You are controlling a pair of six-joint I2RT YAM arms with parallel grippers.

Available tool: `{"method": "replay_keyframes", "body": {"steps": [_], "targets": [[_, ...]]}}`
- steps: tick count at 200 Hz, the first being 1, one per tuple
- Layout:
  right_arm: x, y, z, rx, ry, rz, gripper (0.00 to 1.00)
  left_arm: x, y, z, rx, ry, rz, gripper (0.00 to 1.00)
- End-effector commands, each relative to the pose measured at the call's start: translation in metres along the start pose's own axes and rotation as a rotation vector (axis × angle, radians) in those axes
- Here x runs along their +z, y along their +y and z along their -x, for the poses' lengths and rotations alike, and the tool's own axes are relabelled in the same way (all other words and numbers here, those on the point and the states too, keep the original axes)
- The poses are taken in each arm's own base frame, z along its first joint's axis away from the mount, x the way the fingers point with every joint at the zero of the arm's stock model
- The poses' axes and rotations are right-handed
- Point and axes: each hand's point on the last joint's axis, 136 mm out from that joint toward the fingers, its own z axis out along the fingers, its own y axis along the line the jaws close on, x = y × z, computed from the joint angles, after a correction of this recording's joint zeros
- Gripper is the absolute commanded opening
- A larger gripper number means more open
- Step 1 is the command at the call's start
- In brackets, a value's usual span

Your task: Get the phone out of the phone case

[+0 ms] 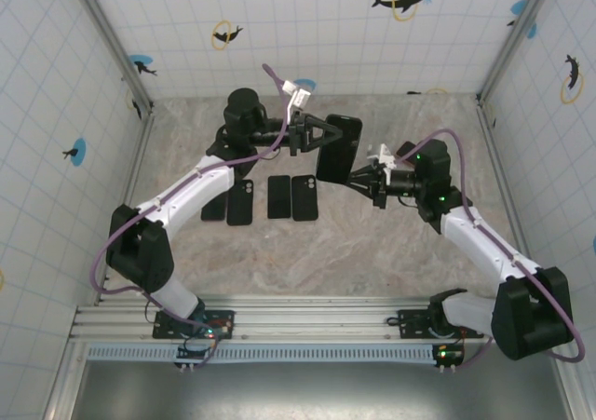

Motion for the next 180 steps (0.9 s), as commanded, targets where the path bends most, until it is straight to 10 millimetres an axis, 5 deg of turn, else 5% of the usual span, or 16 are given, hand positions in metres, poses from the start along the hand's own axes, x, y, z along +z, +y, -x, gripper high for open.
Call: {"method": "replay_keyframes", "body": {"steps": [1,47,96,180], "targets": [[-0.007,-0.027,0.028,-0.113,-0.019,-0.149,0.00,0.006,-0.035,-0.010,-0.048,0.065,-0.113,0.00],[-0.012,-0.007,0.049,-0.111,-0.124,-0.078,0.02,0.008,-0.022,-0.009,-0.058,0.052,-0.078,0.00],[-0.017,0.014,0.066,-0.098,-0.225,0.002,0.18,0.011,-0.008,0.005,-0.069,-0.012,-0.021,0.00],[-0.010,0.008,0.061,0.063,-0.269,-0.001,0.29,0.007,0.013,0.027,-0.178,-0.199,0.072,0.00]]}}
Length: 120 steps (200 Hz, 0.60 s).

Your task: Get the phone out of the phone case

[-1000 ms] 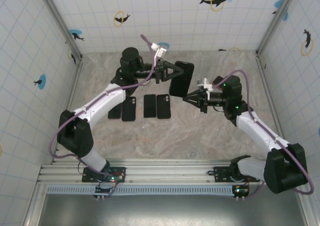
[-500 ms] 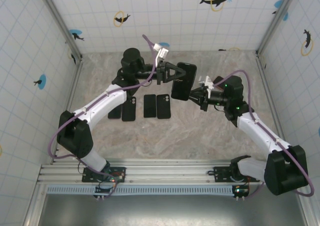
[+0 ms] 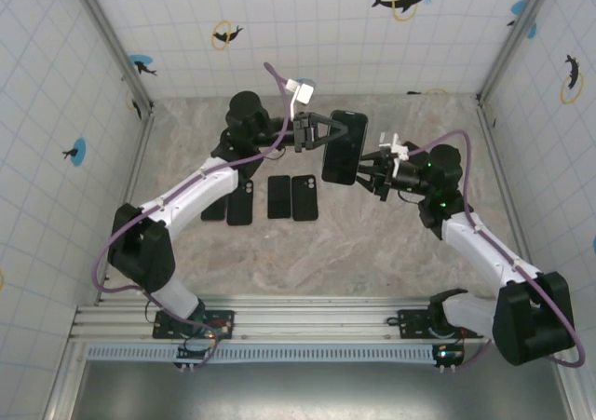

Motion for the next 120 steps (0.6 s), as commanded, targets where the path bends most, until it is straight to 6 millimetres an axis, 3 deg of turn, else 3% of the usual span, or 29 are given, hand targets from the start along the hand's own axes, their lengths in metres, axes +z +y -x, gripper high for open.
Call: {"method": "replay_keyframes", "body": {"steps": [1,60,82,120], "targets": [[0.001,0.007,0.015,0.012,-0.080,0.014,0.30,0.000,0.012,0.017,-0.046,-0.139,0.060,0.00],[-0.009,-0.009,0.041,0.337,-0.283,-0.061,0.44,-0.021,0.030,0.040,-0.265,-0.442,0.063,0.00],[-0.010,-0.012,0.047,0.496,-0.354,-0.045,0.45,-0.030,0.040,0.043,-0.333,-0.524,0.071,0.00],[-0.011,-0.021,0.048,0.694,-0.462,-0.065,0.42,-0.026,0.055,0.035,-0.432,-0.554,0.078,0.00]]}}
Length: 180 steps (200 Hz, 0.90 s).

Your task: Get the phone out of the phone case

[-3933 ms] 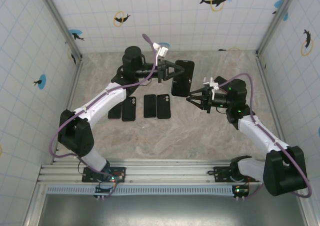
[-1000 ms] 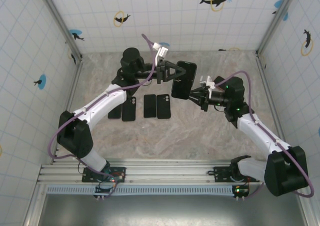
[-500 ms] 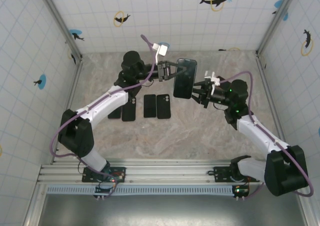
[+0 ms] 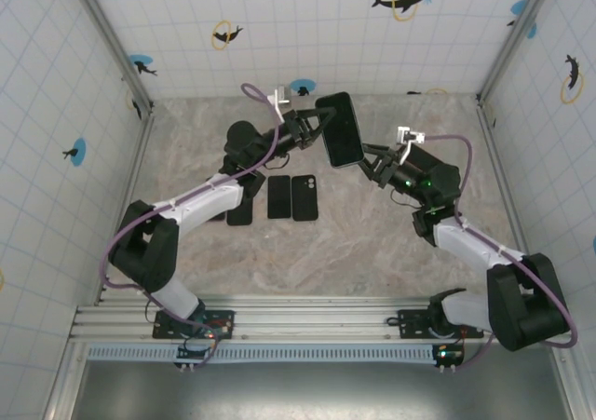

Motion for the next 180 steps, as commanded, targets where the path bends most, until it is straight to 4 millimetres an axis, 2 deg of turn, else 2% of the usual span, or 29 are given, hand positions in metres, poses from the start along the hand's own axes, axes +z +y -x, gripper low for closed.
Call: {"method": "replay_keyframes", "body": {"steps": [1,48,98,108,129,180], "targets": [[-0.001,0.026,0.016,0.110,-0.115,0.092,0.42,0.002,0.008,0.013,-0.064,-0.102,-0.010,0.00],[0.006,0.026,0.017,0.215,-0.137,0.102,0.30,0.001,0.030,0.010,-0.127,-0.114,0.059,0.00],[0.002,0.016,0.014,0.282,-0.153,0.077,0.06,0.002,0.058,0.003,-0.196,-0.095,0.140,0.02],[0.002,0.015,0.012,0.297,-0.153,0.076,0.04,0.002,0.063,0.003,-0.202,-0.094,0.152,0.06],[-0.001,0.009,0.010,0.338,-0.160,0.065,0.01,0.005,0.071,0.001,-0.223,-0.077,0.172,0.20],[-0.010,-0.005,0.008,0.420,-0.204,0.033,0.00,0.001,0.085,0.000,-0.248,-0.080,0.217,0.37]]}}
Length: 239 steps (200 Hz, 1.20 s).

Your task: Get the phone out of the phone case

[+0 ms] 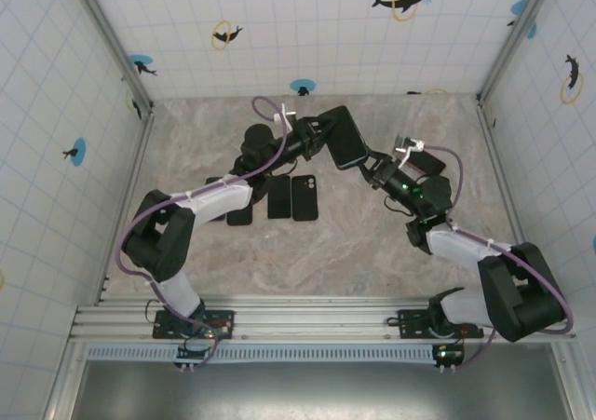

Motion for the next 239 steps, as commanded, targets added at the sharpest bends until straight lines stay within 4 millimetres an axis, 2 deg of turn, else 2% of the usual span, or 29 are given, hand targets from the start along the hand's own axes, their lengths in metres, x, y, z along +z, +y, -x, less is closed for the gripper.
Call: {"method": "replay_keyframes", "body": {"steps": [1,43,70,96,116,120,143,190,218,239], "targets": [[-0.004,0.023,0.009,-0.013,-0.053,0.095,0.00,0.003,0.001,0.005,-0.005,-0.010,0.010,0.37],[-0.007,0.016,0.016,-0.013,-0.093,0.077,0.00,0.004,0.009,0.006,-0.013,-0.010,0.048,0.64],[-0.011,0.010,0.029,-0.030,-0.164,0.050,0.00,0.001,0.011,0.005,-0.016,-0.018,0.057,0.68],[-0.016,0.004,0.041,-0.053,-0.230,0.015,0.00,-0.012,0.015,0.002,-0.026,-0.044,0.075,0.70],[-0.018,-0.001,0.049,-0.083,-0.278,-0.014,0.00,-0.018,0.007,-0.007,-0.036,-0.054,0.050,0.70],[-0.019,-0.002,0.050,-0.091,-0.286,-0.022,0.00,-0.022,0.016,-0.012,-0.048,-0.053,0.067,0.70],[-0.019,-0.005,0.056,-0.135,-0.322,-0.048,0.00,-0.025,0.012,-0.026,-0.091,-0.056,0.038,0.68],[-0.017,-0.012,0.060,-0.229,-0.371,-0.105,0.00,-0.016,-0.003,-0.056,-0.106,-0.046,-0.002,0.62],[-0.015,-0.017,0.057,-0.256,-0.378,-0.124,0.00,-0.014,0.000,-0.064,-0.125,-0.063,-0.006,0.60],[-0.015,-0.020,0.054,-0.290,-0.386,-0.147,0.00,-0.008,-0.005,-0.071,-0.145,-0.059,-0.037,0.57]]}}
